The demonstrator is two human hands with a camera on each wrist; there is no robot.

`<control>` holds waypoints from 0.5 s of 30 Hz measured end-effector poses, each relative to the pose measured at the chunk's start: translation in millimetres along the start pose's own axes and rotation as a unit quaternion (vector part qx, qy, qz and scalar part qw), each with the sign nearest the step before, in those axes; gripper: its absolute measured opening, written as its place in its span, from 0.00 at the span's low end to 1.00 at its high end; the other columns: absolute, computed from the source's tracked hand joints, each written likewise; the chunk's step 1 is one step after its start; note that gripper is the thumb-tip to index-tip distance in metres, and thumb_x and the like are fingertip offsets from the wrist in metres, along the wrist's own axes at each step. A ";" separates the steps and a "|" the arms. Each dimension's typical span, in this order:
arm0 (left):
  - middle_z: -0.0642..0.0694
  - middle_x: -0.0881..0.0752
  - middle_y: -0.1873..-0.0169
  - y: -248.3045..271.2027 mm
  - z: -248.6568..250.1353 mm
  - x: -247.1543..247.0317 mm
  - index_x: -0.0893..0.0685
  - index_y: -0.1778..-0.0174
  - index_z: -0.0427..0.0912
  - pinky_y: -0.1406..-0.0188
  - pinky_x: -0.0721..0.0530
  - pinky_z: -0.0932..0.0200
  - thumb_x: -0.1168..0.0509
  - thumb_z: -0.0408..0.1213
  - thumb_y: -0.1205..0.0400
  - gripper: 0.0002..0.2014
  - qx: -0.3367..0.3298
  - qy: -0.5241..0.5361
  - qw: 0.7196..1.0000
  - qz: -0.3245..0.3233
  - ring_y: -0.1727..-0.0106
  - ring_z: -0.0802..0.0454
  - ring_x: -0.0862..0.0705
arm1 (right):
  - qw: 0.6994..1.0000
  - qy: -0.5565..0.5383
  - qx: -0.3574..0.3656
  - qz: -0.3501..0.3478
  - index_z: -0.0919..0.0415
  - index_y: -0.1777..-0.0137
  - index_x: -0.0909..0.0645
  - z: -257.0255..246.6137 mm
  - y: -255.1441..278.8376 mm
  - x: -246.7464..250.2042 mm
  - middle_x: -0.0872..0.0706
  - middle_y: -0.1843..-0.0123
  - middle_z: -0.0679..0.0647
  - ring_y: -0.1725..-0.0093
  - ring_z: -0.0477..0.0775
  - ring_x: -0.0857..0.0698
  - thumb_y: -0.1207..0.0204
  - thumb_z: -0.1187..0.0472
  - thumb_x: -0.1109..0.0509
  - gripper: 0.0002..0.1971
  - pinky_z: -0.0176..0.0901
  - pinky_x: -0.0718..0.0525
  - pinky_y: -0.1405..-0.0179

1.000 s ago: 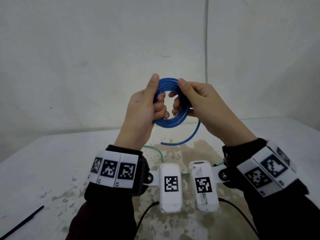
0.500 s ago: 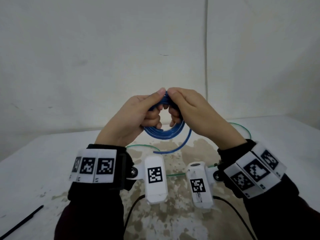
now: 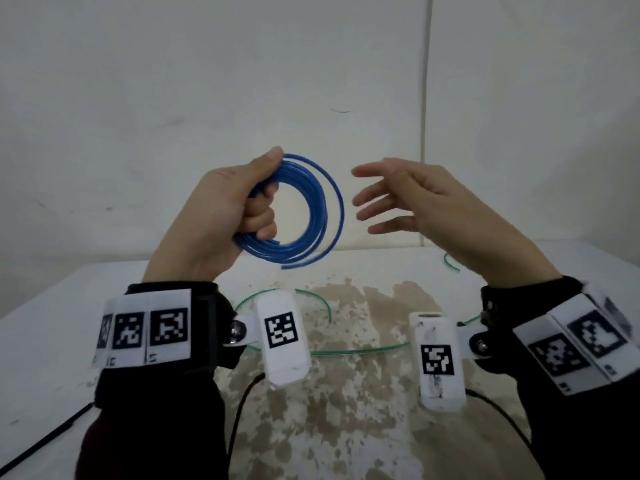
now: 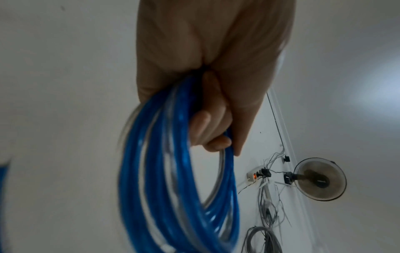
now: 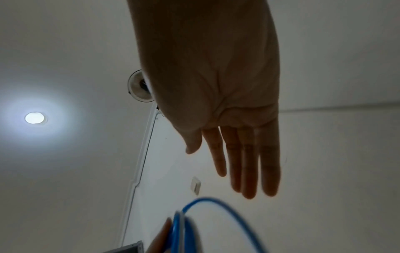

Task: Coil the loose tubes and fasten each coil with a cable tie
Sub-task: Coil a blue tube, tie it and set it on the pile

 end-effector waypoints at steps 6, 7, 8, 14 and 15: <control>0.54 0.42 0.86 -0.2 -5.3 -17.5 0.30 0.72 0.40 0.83 0.36 0.66 0.35 0.45 0.18 0.19 -0.010 -0.067 0.998 -0.021 0.85 0.56 0.44 | 0.998 0.047 0.019 -0.028 0.64 0.49 0.18 0.6 -3.1 -28.5 0.27 0.68 0.52 0.69 0.46 0.24 0.13 0.57 0.46 0.16 0.44 0.14 0.59; 0.54 0.42 0.86 -1.0 -7.5 -18.3 0.30 0.72 0.40 0.83 0.35 0.65 0.35 0.46 0.19 0.19 -0.004 -0.059 0.998 -0.022 0.85 0.56 0.44 | 0.999 0.046 0.017 -0.020 0.64 0.51 0.19 1.6 -3.4 -27.1 0.31 0.70 0.51 0.73 0.46 0.29 0.13 0.58 0.46 0.16 0.42 0.17 0.68; 0.54 0.42 0.86 -1.8 -9.6 -18.1 0.29 0.72 0.40 0.83 0.35 0.65 0.35 0.47 0.19 0.19 0.004 -0.053 0.998 -0.022 0.85 0.56 0.45 | 0.998 0.056 0.017 -0.010 0.63 0.53 0.19 1.5 -3.5 -23.9 0.34 0.72 0.49 0.76 0.44 0.33 0.13 0.58 0.46 0.16 0.39 0.24 0.74; 0.54 0.42 0.85 -3.9 -13.8 -12.7 0.28 0.71 0.41 0.83 0.34 0.65 0.35 0.50 0.20 0.20 0.018 -0.032 0.999 -0.001 0.84 0.56 0.44 | 0.990 0.134 0.030 0.032 0.51 0.53 0.13 -0.7 -2.0 0.1 0.36 0.76 0.47 0.76 0.43 0.34 0.14 0.52 0.43 0.17 0.34 0.35 0.72; 0.54 0.42 0.85 -4.5 -12.2 -15.0 0.29 0.71 0.41 0.83 0.33 0.65 0.35 0.50 0.19 0.20 0.007 -0.005 1.000 0.008 0.85 0.56 0.44 | 0.995 0.094 0.009 0.024 0.53 0.51 0.13 2.8 -2.1 -2.9 0.35 0.76 0.46 0.77 0.42 0.33 0.14 0.53 0.44 0.17 0.35 0.35 0.73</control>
Point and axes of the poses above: each hand's wrist, its own y-axis away from the middle knuckle, its own x-axis out of the back of the hand, z = x × y, the point moved 9 cm from there along -y, towards the middle knuckle
